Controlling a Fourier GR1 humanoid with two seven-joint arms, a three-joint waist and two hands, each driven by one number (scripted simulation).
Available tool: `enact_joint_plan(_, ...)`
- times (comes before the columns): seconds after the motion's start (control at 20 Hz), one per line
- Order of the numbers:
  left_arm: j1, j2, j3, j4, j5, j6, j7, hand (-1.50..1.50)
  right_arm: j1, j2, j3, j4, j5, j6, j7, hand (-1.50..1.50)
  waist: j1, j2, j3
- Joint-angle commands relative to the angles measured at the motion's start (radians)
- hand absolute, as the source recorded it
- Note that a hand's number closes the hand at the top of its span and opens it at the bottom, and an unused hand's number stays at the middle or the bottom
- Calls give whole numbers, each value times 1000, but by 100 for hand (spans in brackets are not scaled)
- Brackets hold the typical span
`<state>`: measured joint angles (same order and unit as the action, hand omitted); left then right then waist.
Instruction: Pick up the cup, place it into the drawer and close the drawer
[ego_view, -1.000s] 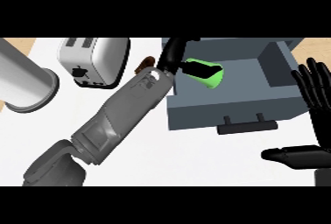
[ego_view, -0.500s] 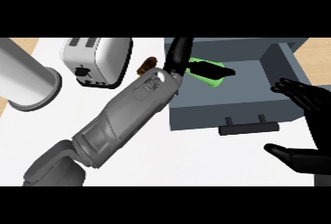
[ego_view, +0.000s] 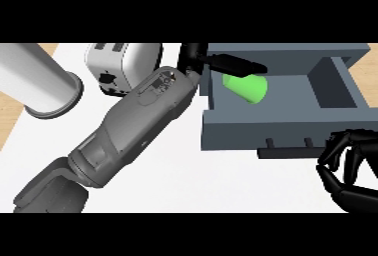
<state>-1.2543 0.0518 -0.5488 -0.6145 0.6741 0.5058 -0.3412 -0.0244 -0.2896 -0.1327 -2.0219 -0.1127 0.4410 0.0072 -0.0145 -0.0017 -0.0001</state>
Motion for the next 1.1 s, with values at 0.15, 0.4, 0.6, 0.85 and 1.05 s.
enact_joint_plan(0.15,90,93,42,-166,-14,4,71,-150,-5,-15,67,-32,211,-39,44,150,25,-4,0)
enact_joint_plan(0.4,221,232,66,-366,-9,-19,141,-150,-20,32,113,48,349,-111,33,150,44,-7,0)
enact_joint_plan(0.6,350,324,97,-514,11,-54,176,-150,-73,35,160,133,476,-158,-31,150,51,-6,0)
enact_joint_plan(0.85,461,368,127,-553,8,-111,119,-150,-120,14,286,305,714,-221,-113,150,58,3,0)
enact_joint_plan(1.05,501,378,134,-621,10,-91,151,-150,-167,-5,371,453,898,-295,-144,150,61,4,1)
